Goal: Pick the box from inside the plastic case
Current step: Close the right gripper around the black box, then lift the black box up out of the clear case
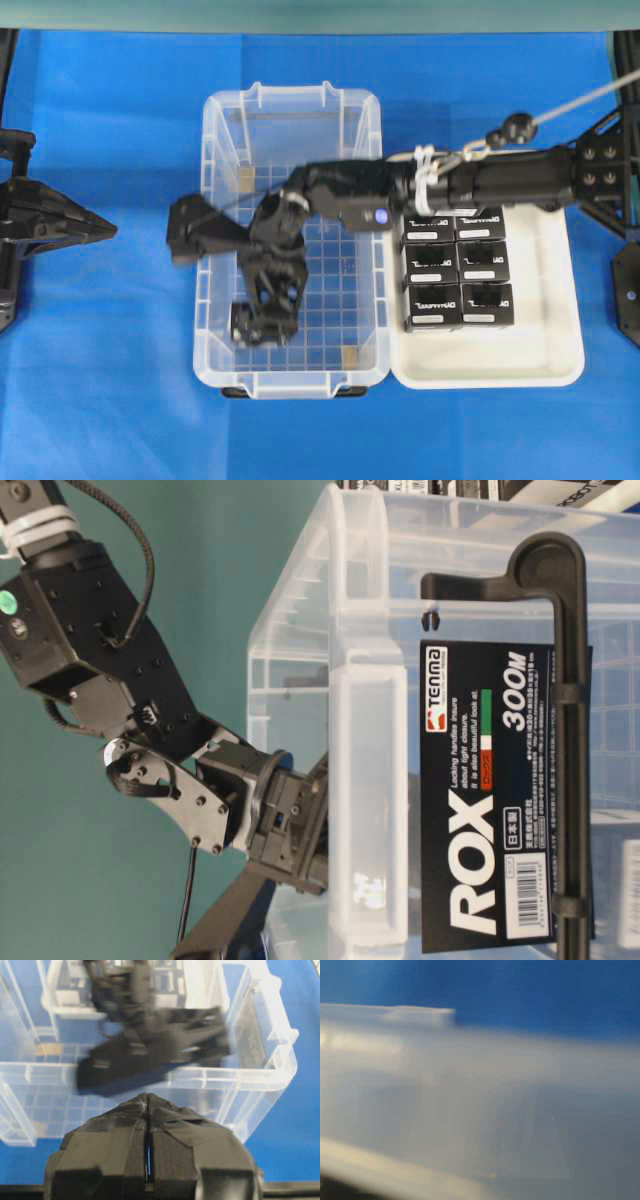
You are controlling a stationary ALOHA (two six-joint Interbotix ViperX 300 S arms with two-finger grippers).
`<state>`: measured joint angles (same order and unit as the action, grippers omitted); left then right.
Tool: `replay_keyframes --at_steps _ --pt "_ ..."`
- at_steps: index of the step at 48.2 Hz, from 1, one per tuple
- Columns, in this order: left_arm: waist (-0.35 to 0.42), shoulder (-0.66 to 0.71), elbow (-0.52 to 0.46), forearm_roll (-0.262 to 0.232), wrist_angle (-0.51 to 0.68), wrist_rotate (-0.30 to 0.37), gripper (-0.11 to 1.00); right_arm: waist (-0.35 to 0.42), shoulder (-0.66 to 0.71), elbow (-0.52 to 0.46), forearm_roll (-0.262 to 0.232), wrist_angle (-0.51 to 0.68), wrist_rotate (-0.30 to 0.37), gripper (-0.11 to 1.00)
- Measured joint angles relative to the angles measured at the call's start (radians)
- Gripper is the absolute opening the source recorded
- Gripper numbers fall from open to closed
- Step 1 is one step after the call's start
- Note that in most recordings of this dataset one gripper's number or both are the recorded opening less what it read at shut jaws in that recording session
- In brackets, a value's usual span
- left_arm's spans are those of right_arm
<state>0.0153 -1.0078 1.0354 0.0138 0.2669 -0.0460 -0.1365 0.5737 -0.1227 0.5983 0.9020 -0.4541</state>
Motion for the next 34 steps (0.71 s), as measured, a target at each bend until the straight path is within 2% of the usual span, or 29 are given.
replay_keyframes --at_steps 12,25,29,34 --pt "0.0 0.0 0.003 0.0 0.0 0.0 -0.06 -0.009 0.0 0.002 -0.026 -0.009 0.0 1.0" --pt "0.0 -0.002 0.014 0.002 -0.002 -0.002 -0.06 0.008 -0.011 0.041 -0.06 -0.089 0.003 0.97" --pt "0.0 -0.008 0.012 0.0 -0.002 -0.002 -0.06 0.009 -0.018 0.052 -0.06 -0.101 0.005 0.9" --pt "0.0 -0.021 0.012 0.0 -0.002 -0.002 -0.06 0.009 -0.029 0.063 -0.061 -0.103 0.006 0.73"
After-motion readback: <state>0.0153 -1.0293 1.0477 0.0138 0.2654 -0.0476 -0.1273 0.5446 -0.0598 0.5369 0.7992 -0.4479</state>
